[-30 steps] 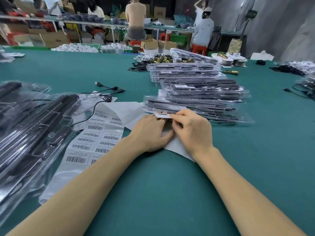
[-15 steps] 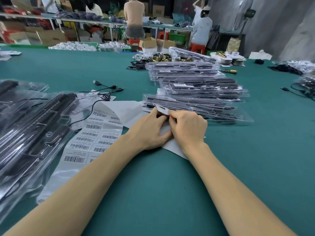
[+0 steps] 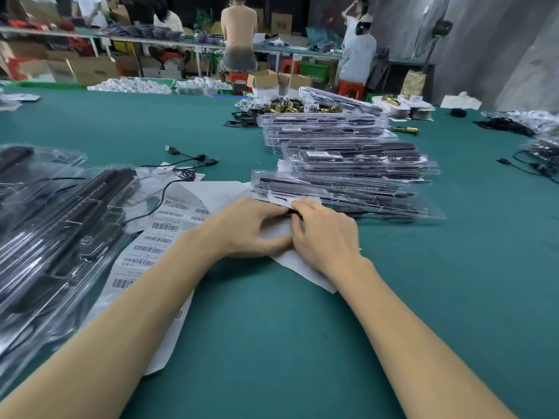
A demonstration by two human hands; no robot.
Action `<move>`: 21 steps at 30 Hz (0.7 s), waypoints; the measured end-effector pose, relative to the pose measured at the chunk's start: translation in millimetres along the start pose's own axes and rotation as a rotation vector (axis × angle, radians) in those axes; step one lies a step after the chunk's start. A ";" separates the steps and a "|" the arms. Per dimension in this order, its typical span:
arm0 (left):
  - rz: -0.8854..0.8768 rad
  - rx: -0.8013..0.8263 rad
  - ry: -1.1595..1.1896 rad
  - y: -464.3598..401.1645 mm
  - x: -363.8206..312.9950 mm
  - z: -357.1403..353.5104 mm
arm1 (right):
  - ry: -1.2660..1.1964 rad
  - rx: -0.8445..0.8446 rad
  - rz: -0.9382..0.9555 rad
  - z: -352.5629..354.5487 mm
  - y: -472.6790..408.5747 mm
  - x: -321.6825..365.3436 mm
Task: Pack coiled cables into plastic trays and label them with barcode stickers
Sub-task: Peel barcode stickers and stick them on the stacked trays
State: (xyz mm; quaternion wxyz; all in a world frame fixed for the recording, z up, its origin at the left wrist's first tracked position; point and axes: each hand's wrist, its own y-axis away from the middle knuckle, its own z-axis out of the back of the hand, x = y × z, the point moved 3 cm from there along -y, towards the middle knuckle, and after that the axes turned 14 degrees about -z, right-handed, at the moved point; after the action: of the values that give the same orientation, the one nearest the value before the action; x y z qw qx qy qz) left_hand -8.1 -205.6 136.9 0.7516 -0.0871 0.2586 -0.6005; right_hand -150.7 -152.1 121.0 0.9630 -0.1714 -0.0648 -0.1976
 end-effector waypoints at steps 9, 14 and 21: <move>0.063 0.122 -0.077 0.1 2.3 -2.4 | 0.048 0.095 -0.070 -9.6 4.2 2.7; 0.068 0.130 -0.065 0.4 3.7 -3.1 | 0.053 0.150 -0.041 -10.3 2.5 4.5; 0.082 0.127 -0.036 0.8 2.2 -0.9 | 0.060 0.181 -0.032 -11.6 -2.5 6.0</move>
State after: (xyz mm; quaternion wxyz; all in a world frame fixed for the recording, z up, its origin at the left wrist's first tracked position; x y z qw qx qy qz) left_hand -7.6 -207.3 135.2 0.7843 -0.0394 0.2098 -0.5826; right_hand -145.5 -160.5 112.1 0.9728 -0.0767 -0.0561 -0.2111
